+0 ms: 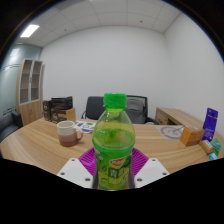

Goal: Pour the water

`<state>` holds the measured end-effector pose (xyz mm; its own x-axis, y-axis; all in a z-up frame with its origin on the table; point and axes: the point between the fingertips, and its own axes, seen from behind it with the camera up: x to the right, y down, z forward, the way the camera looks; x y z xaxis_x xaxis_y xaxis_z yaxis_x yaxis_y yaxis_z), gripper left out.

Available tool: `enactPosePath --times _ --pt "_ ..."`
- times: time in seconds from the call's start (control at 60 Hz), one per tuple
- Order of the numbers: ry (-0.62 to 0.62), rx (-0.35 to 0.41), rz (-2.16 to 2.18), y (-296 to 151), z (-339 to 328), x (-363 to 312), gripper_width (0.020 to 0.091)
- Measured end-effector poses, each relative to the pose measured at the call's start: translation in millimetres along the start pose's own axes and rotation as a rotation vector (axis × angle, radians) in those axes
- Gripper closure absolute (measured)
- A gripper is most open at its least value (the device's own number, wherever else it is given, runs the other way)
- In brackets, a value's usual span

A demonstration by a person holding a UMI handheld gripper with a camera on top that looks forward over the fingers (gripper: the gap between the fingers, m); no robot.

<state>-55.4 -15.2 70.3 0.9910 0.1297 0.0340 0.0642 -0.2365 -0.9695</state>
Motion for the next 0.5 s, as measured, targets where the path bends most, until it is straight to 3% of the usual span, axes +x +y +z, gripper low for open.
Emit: enactPosePath --times 0.017,0.2,0.5 --pt "-0.004 -0.001 -0.005 -0.8 1.7 -1.0 0.0730" --pt "0.038 -0.002 -0.061 -0.1 0.4 0.3 0.0732" --pt "0.143 -0.185 -0.534 -25.8 38.6 -5.0 0.0733"
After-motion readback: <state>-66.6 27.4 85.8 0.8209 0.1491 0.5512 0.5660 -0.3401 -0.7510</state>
